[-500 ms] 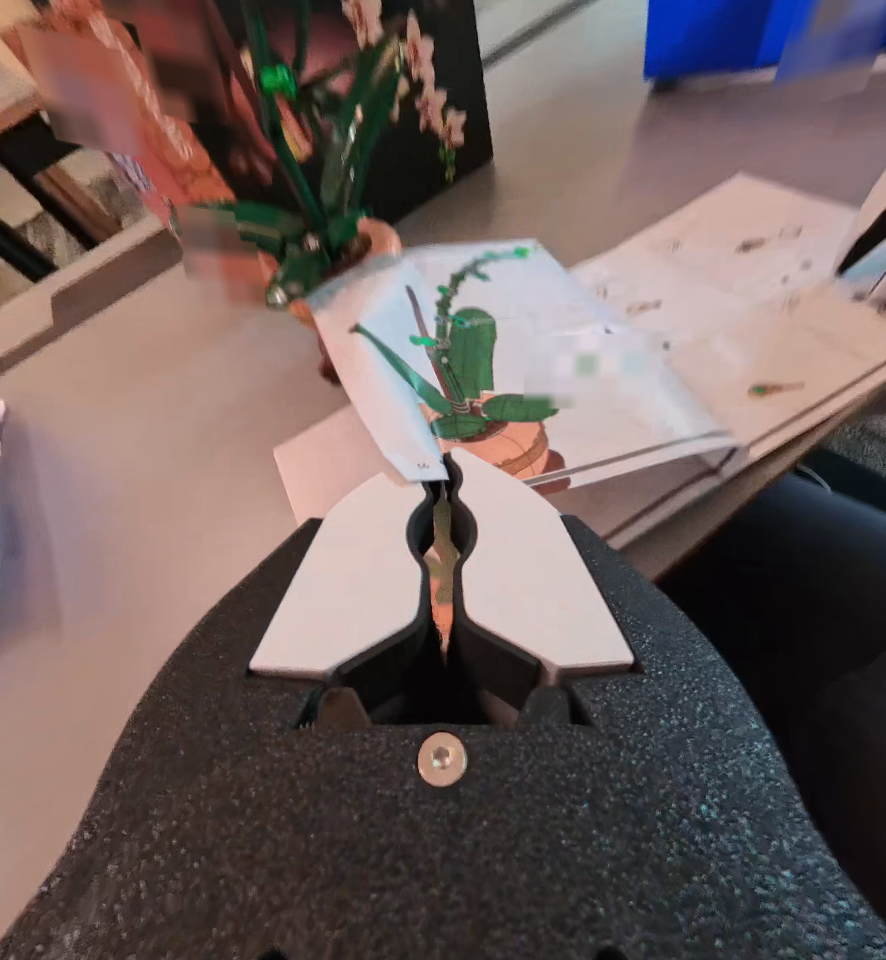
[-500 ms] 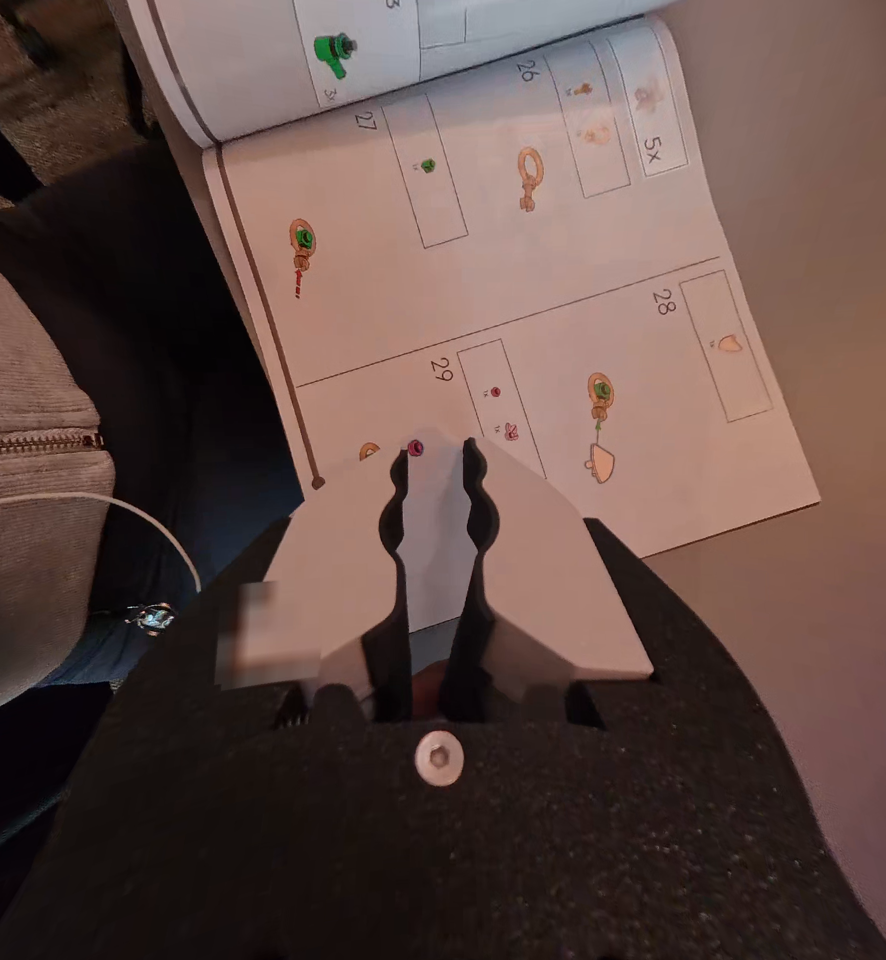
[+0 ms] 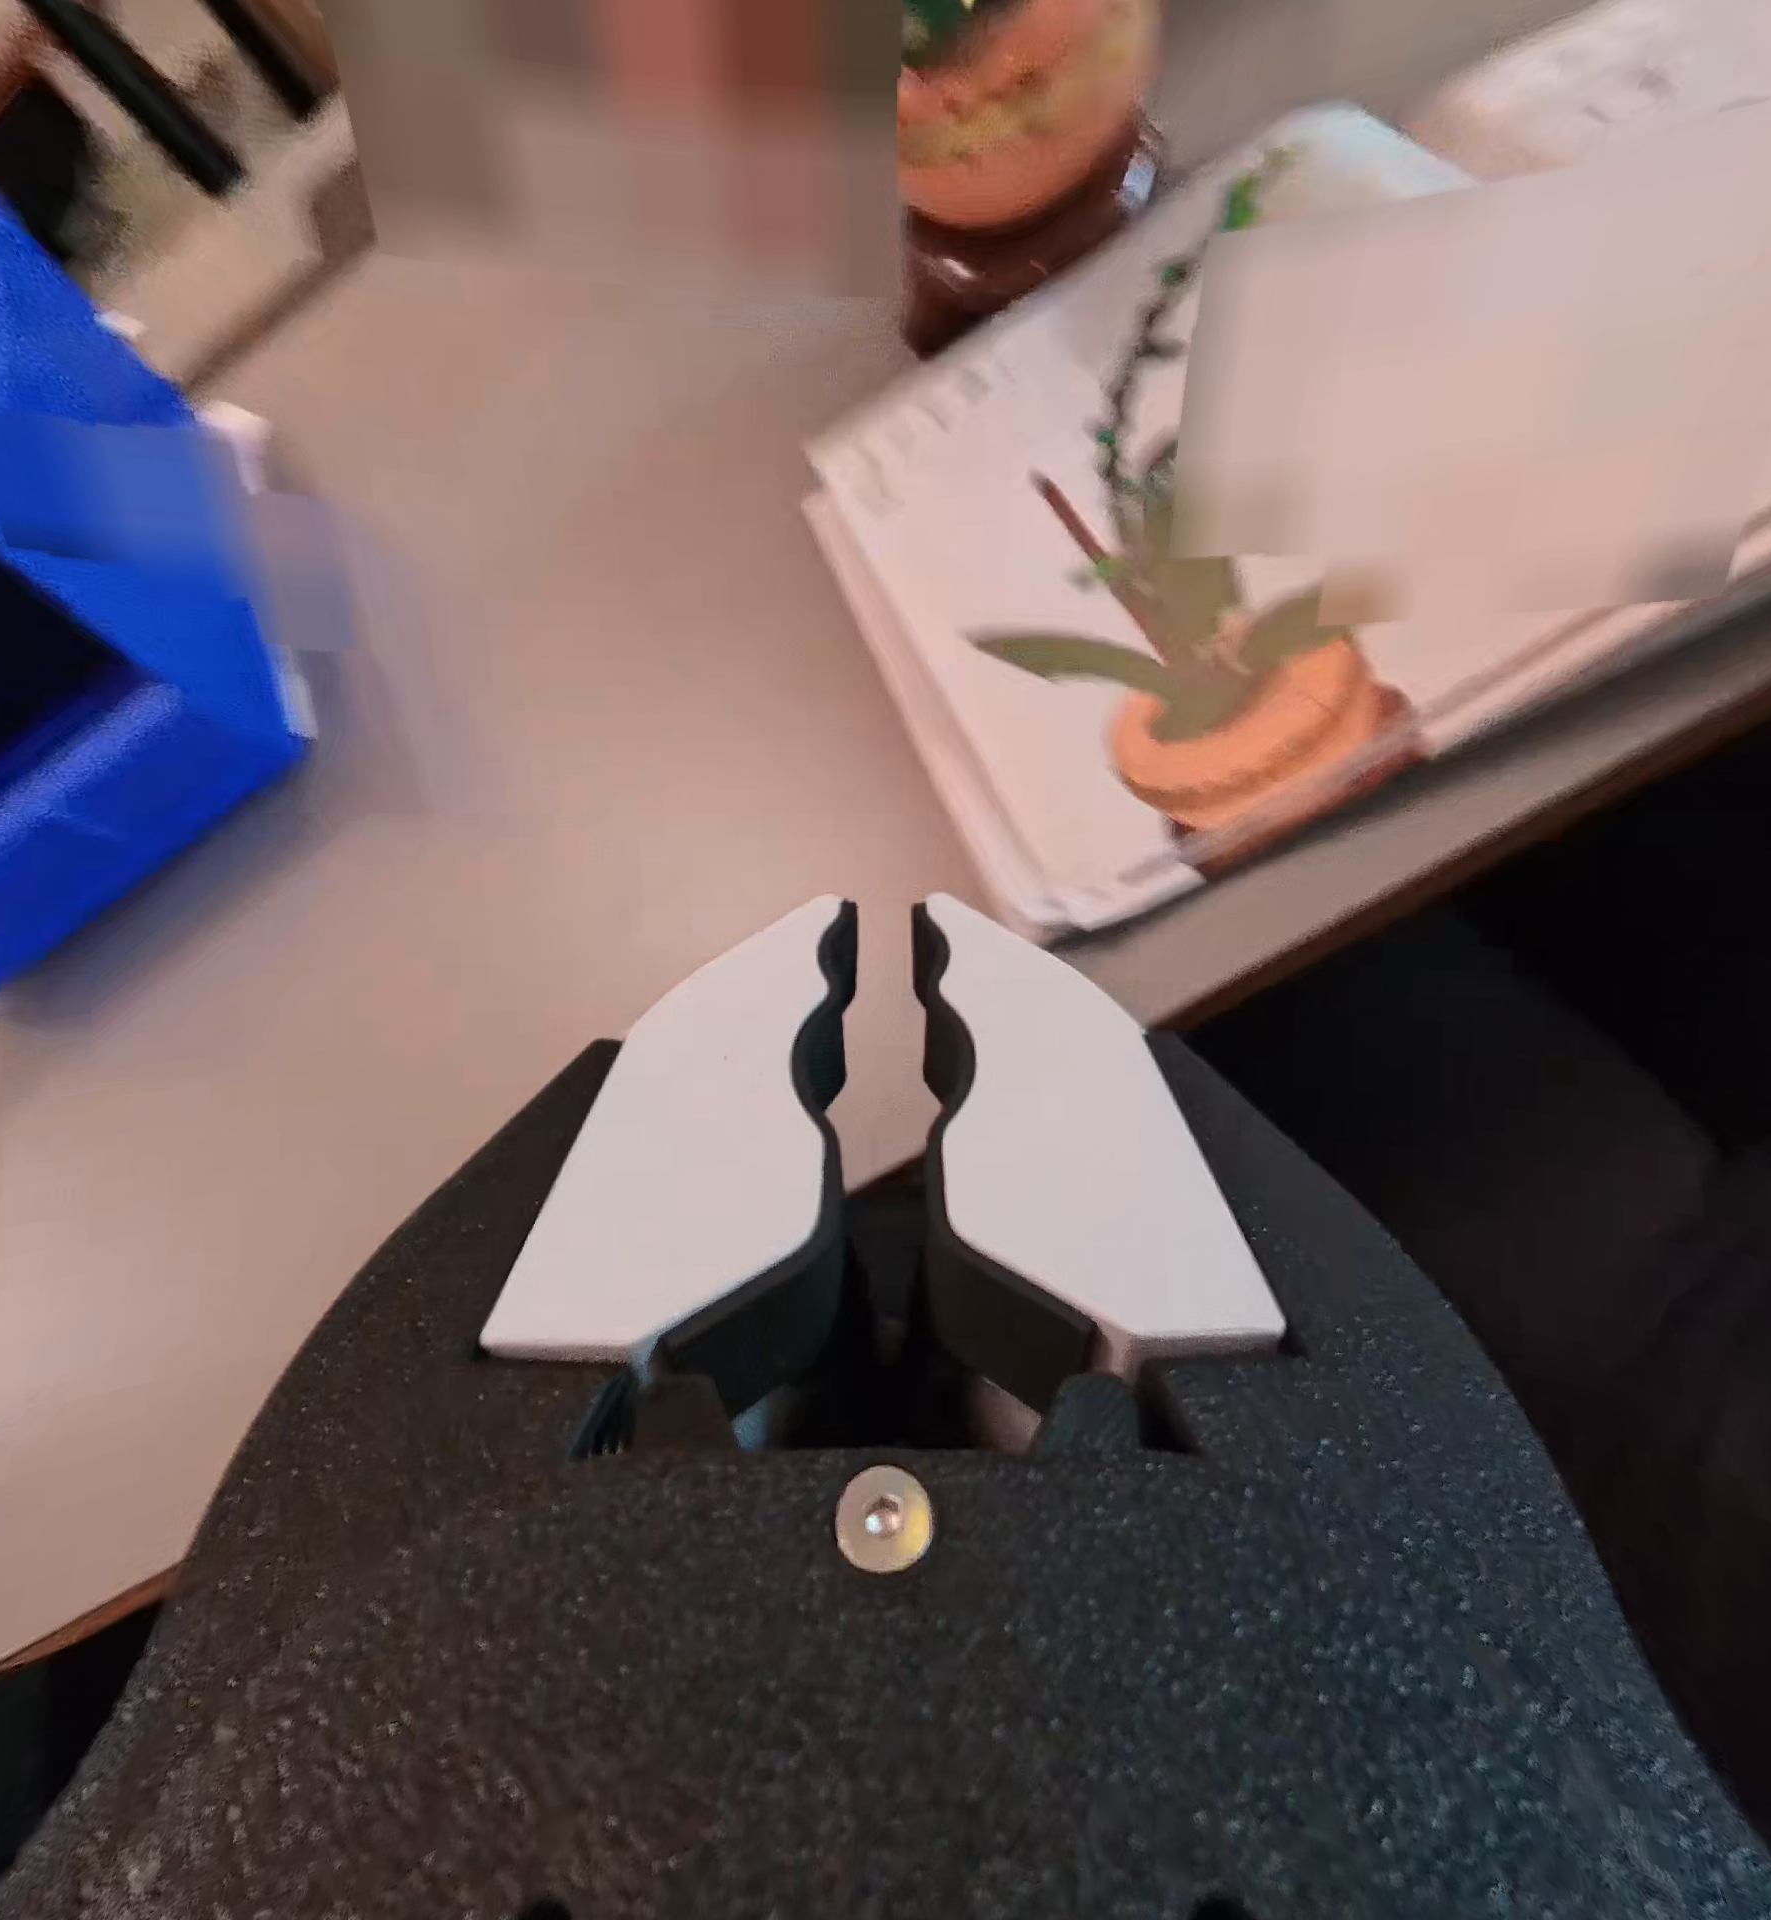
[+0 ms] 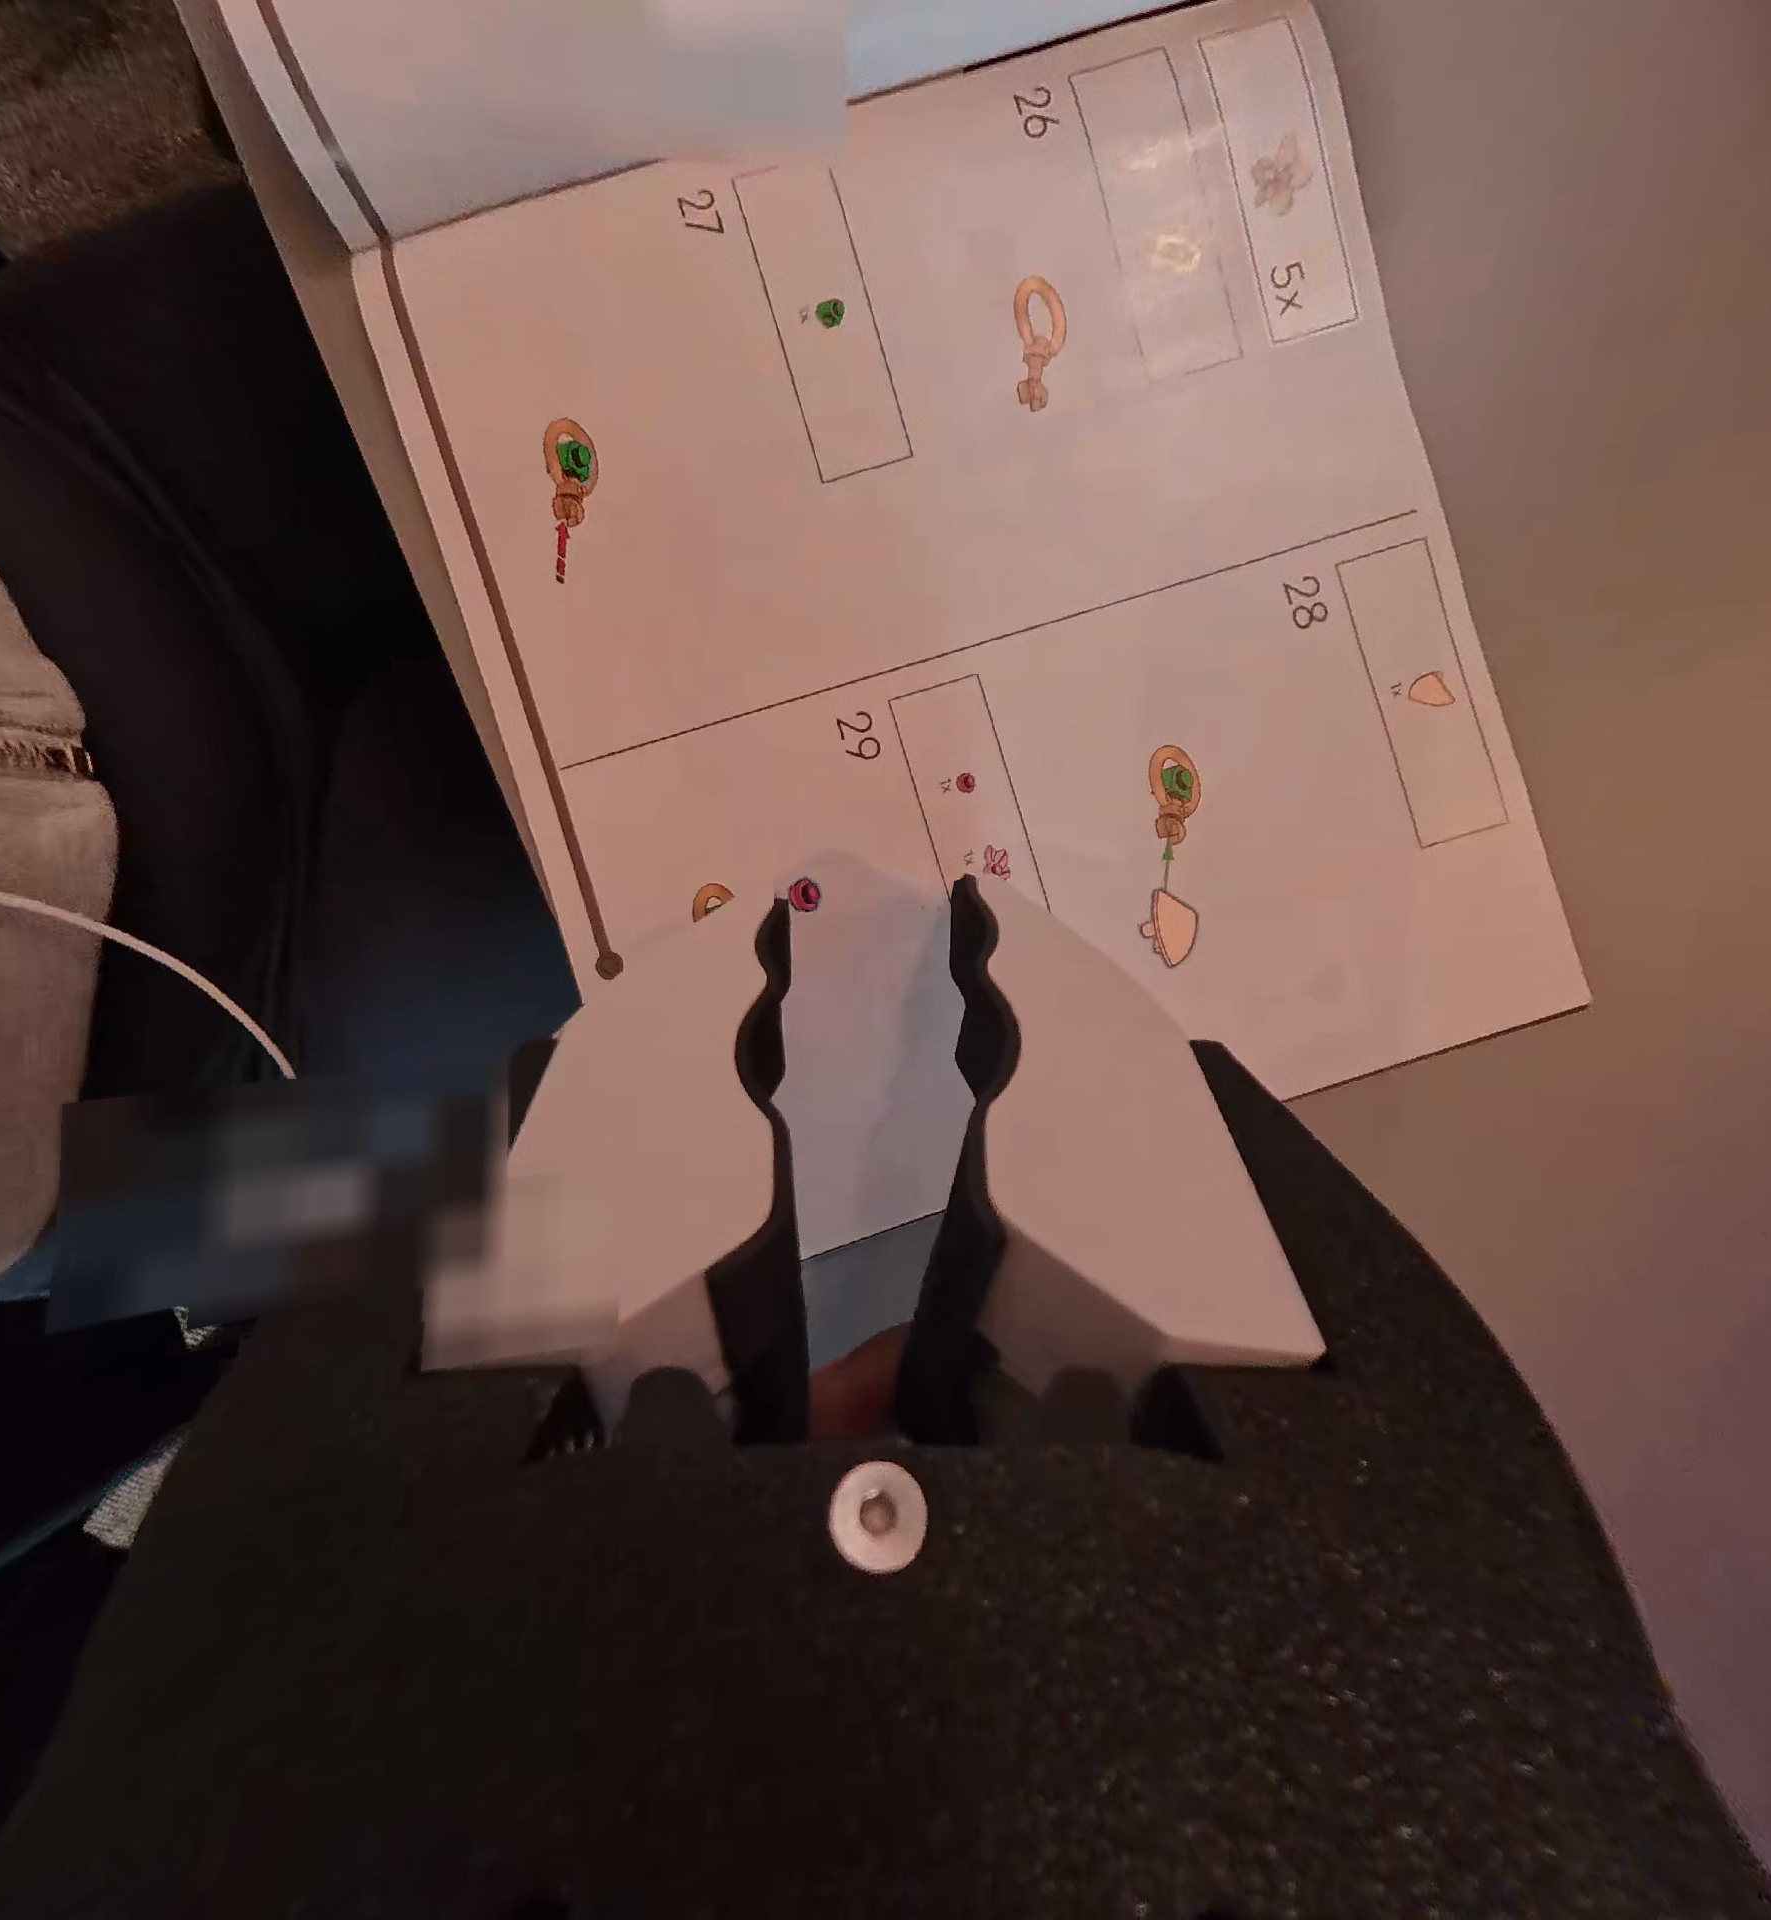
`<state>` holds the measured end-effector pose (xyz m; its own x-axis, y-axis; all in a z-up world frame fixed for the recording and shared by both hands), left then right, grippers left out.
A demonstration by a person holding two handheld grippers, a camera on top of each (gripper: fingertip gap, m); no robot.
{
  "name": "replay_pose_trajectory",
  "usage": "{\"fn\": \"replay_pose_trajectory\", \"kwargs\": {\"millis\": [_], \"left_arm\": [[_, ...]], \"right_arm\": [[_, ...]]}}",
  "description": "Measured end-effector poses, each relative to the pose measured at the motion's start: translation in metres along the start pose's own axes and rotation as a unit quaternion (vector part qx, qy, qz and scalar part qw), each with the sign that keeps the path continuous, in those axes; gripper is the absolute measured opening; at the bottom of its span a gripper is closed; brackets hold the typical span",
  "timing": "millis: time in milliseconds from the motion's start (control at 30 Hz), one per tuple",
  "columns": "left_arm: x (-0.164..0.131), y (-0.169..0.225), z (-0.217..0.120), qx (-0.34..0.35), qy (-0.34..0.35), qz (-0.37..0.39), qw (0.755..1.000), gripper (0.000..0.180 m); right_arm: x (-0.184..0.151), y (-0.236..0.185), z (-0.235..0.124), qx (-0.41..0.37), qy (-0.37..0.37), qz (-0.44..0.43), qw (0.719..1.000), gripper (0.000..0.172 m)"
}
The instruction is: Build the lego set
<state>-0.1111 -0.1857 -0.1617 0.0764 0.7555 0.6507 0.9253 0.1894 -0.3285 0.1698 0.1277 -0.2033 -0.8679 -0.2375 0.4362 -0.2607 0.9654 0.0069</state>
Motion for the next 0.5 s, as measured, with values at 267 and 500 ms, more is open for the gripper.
{"fn": "replay_pose_trajectory", "kwargs": {"millis": [267,500], "left_arm": [[0.072,0.055,0.019,-0.062,0.151,0.203,0.965,0.008],[0.057,0.081,0.082,-0.15,0.028,0.31,0.939,0.0]], "right_arm": [[0.018,0.003,-0.015,-0.05,-0.019,-0.073,0.996,0.022],[0.108,-0.025,0.034,0.072,0.171,-0.016,0.983,0.006]]}}
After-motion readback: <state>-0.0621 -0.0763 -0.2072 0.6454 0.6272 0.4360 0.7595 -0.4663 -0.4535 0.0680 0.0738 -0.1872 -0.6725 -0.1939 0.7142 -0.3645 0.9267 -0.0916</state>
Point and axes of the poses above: each gripper's, where its closed fingertips meet, z out along the fingers, x out of its top, y = z × x across the jaws, the point moved 9 cm from there along -z, back along the fingers, and after that the axes turned 8 degrees about -y, right-handed, at the moved point
